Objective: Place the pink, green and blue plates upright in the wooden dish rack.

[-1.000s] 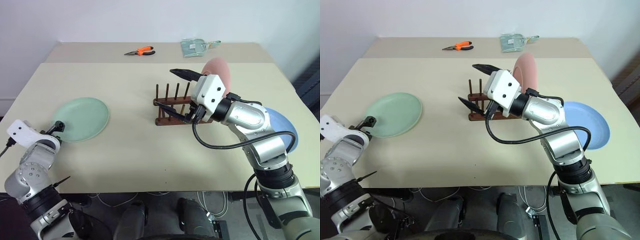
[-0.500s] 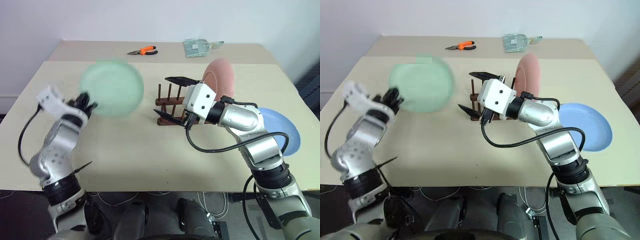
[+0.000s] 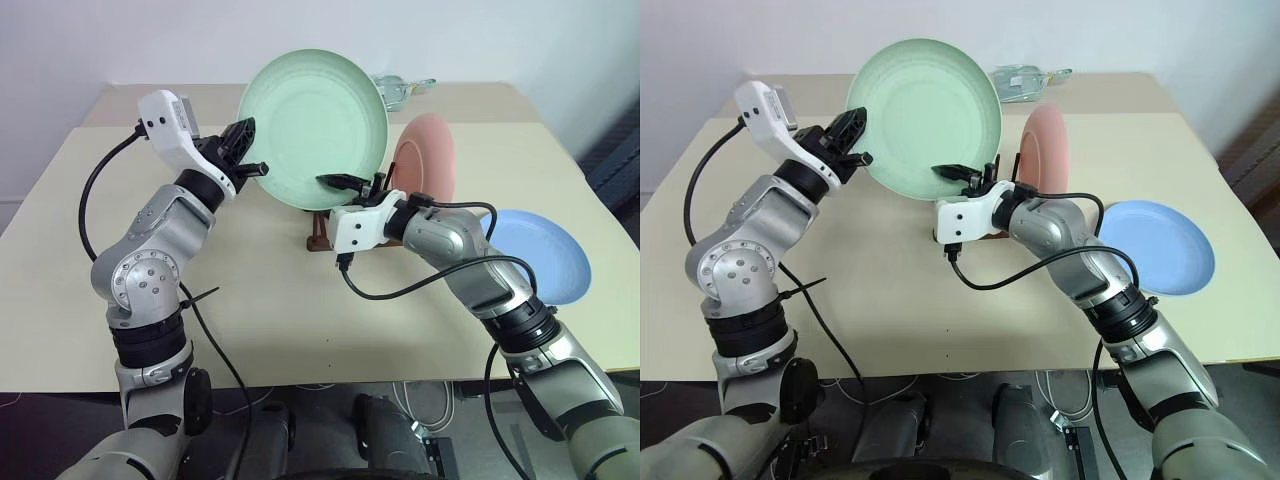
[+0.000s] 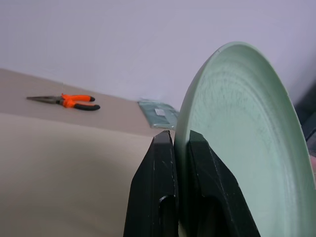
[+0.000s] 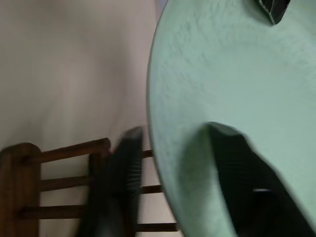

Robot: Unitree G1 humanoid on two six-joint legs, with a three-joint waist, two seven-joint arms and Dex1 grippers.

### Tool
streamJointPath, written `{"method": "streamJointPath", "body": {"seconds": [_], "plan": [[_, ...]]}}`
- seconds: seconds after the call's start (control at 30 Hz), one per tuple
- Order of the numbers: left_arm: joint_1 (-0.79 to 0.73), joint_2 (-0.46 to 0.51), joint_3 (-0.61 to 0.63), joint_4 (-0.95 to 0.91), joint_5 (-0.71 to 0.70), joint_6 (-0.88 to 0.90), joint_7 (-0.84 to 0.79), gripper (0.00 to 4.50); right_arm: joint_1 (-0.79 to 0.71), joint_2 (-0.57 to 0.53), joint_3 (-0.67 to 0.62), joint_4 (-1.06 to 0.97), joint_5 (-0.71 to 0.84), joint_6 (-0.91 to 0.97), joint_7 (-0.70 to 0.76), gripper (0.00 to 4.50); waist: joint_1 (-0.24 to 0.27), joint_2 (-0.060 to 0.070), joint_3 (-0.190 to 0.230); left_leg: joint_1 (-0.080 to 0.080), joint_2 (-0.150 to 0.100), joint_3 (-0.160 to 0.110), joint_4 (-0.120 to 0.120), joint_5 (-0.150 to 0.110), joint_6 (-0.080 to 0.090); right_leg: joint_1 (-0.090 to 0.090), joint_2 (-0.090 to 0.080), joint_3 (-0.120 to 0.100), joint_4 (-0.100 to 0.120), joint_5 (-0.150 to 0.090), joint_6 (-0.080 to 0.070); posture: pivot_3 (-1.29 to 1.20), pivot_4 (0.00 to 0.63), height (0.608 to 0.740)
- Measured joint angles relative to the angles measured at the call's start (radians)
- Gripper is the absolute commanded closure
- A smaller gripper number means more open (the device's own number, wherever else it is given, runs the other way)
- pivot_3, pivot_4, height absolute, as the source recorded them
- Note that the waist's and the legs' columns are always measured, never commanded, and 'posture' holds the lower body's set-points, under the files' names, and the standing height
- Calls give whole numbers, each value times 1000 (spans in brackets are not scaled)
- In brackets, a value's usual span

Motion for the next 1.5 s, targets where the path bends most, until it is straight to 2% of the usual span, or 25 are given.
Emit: {"method": "streamJointPath", "body": {"seconds": [0.03, 0.17, 0.3, 0.4, 0.5, 0.63, 0.67, 0.77, 0.83, 0.93, 1.07, 1.3, 1.33, 1.37, 1.47, 1.5], "plan": [[-2, -18, 22, 1, -21, -5, 8, 3409, 0, 1, 0, 3, -12, -10, -4, 4361, 0, 0, 0, 0, 0, 0, 0, 0, 0, 0, 0, 0, 0, 0, 0, 0, 150, 740], [-89, -87, 156, 48, -136, -92, 101, 1408, 1, 13, -4, 35, -28, -28, -22, 4417, 2, -1, 1, 0, 0, -1, 1, 0, -1, 0, 0, 0, 0, 0, 0, 0, 150, 740], [-110, -50, 225, 84, -167, -171, 134, 1408, 3, 40, -53, 33, 13, -27, -30, 4417, -1, -1, 1, 0, 0, 0, 0, 1, -2, 0, 1, 0, 0, 0, 0, 0, 150, 740], [-48, 84, 199, 111, -75, -217, 62, 1408, 34, 103, -152, -43, 178, 33, -14, 4417, -4, -1, 1, 0, 1, 0, 0, 1, -2, 0, 1, 1, 0, 0, 0, 0, 150, 740], [125, 273, 63, 115, 103, -269, -113, 1408, 77, 179, -299, -198, 494, 254, 29, 4417, -2, 0, 1, 0, 0, 0, -1, -1, 2, 0, 1, 2, 0, 0, 0, 0, 150, 740], [334, 344, -129, 111, 199, -307, -370, 1408, 74, 260, -491, -357, 928, 604, -39, 4417, 5, 1, 1, 0, 0, -3, -1, -2, 3, 1, 1, 1, -1, -2, -4, 0, 150, 740], [369, 348, -163, 109, 202, -308, -422, 1408, 73, 266, -526, -376, 1010, 667, -66, 4417, 4, 1, 1, 0, 0, -3, -1, -2, 3, 1, 1, 1, -1, -2, -5, 0, 150, 740], [491, 465, -291, 38, 240, -316, -623, 1408, 91, 262, -612, -403, 1187, 816, -148, 4417, -4, 4, 1, 0, 1, -1, -3, -2, 3, -2, 2, 2, 0, -2, -6, 0, 150, 740], [536, 492, -349, -7, 244, -316, -721, 1408, 123, 245, -643, -395, 1235, 884, -193, 4417, -3, 8, 3, -1, 1, 0, -3, -2, 3, -3, 1, 2, 0, -3, -7, 0, 150, 740], [536, 486, -380, -45, 242, -314, -772, 1408, 133, 246, -652, -374, 1278, 935, -234, 4417, -2, 8, 3, -1, 2, 0, -3, -2, 3, -4, 1, 2, 1, -3, -7, 0, 150, 740], [519, 447, -386, -74, 242, -312, -785, 1408, 132, 246, -662, -348, 1328, 959, -262, 4417, -2, 8, 3, -1, 1, 0, -2, -2, 4, -3, 1, 2, 1, -3, -6, 0, 150, 740], [501, 401, -387, -130, 241, -286, -773, 1408, 125, 225, -650, -247, 1323, 975, -264, 4417, -2, 8, 2, -1, 1, 1, -2, -2, 4, -3, 1, 2, 1, -2, -5, 0, 150, 740], [496, 400, -387, -133, 241, -284, -772, 1343, 122, 223, -647, -235, 1317, 974, -264, 3680, -2, 8, 3, -1, 1, 1, -2, -2, 4, -3, 1, 2, 1, -2, -5, 0, 150, 740], [489, 399, -387, -135, 241, -281, -771, 1343, 114, 218, -642, -220, 1309, 973, -263, 3343, -2, 8, 3, -1, 1, 1, -2, -2, 4, -3, 1, 2, 1, -2, -5, 0, 150, 740], [470, 390, -387, -140, 241, -265, -763, 1343, 103, 194, -612, -208, 1257, 946, -250, 1926, -2, 8, 3, -1, 1, 1, -2, -2, 4, -3, 1, 2, 1, -1, -3, 0, 150, 740], [470, 389, -387, -140, 241, -264, -762, 1343, 100, 186, -602, -208, 1239, 933, -244, 1926, -2, 8, 3, -1, 1, 1, -2, -2, 4, -3, 1, 2, 1, -1, -3, 0, 150, 740]]}}
